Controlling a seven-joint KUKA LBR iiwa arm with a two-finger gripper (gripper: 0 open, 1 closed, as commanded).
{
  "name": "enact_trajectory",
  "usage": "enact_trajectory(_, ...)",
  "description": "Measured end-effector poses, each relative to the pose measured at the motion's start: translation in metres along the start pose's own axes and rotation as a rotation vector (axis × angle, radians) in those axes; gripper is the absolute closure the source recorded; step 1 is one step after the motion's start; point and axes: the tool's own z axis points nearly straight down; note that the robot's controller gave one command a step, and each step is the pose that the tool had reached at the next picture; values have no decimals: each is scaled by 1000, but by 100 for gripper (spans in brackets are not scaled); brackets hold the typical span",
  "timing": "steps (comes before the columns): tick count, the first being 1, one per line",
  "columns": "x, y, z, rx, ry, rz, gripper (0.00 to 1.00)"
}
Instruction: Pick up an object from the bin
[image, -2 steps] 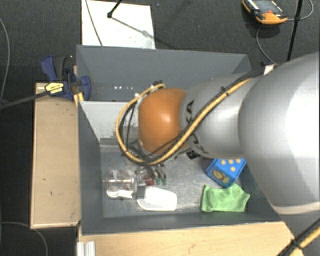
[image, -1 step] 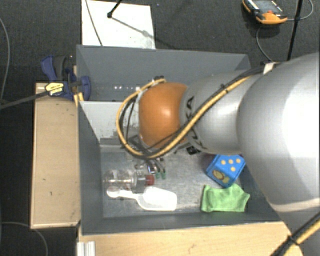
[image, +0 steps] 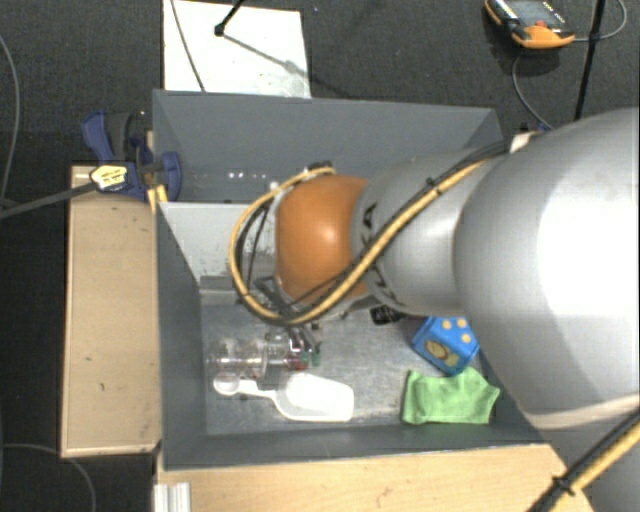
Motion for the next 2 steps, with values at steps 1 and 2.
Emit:
enact_trajectory(1, 1, 15, 34, 3, 5, -35, 100)
enact_trajectory(2, 1, 15, 34, 3, 5, -34, 100)
